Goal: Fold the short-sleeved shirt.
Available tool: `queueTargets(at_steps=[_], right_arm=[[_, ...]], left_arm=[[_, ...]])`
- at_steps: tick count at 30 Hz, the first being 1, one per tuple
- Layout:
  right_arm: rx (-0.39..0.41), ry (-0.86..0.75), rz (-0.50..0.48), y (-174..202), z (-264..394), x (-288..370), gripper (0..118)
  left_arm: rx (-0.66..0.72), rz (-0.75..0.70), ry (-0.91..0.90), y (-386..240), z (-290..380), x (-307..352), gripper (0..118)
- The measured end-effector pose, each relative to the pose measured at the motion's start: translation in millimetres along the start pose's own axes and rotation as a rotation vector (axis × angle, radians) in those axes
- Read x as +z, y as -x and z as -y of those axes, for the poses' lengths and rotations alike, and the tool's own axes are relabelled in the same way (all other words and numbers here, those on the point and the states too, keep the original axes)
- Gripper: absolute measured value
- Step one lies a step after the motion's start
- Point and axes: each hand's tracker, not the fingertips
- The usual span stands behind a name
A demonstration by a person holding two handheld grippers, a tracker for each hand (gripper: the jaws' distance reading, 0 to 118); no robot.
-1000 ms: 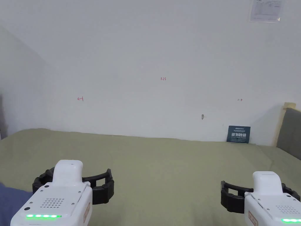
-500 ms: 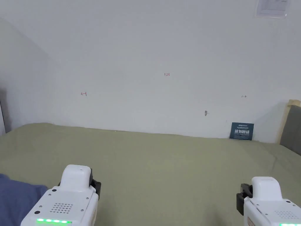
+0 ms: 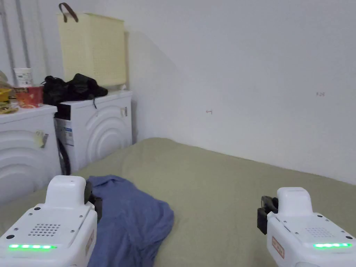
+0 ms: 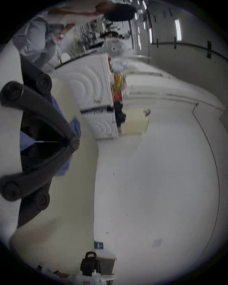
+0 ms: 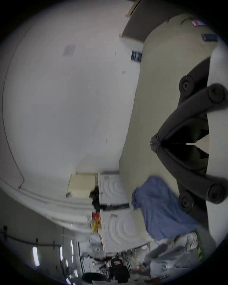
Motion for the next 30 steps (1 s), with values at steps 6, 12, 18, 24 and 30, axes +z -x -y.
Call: queueTargets(at_steps=[6, 12, 18, 24, 30], right_arm=[[0.024, 0.034, -0.126, 50.2, 4.3, -29.4, 0], [0.037, 0.053, -0.125, 56.2, 7.9, -47.2, 0], [0.014, 0.067, -0.086, 54.1, 7.2, -84.2, 0], [0.005, 0.087, -0.069, 65.6, 16.1, -131.6, 0], [-0.009, 0.129, -0.075, 78.6, 38.6, -174.3, 0]], left_arm=[[0.009, -0.075, 0.079, 47.4, 16.9, 9.5, 1], [0.061, -0.01, 0.159, 44.2, 18.6, -40.7, 1], [-0.04, 0.101, 0.249, 26.1, -12.6, -153.6, 1], [-0.295, 0.206, 0.723, -15.7, -27.6, -327.0, 1], [-0.125, 0.392, 1.211, -61.6, 31.9, -417.6, 0]])
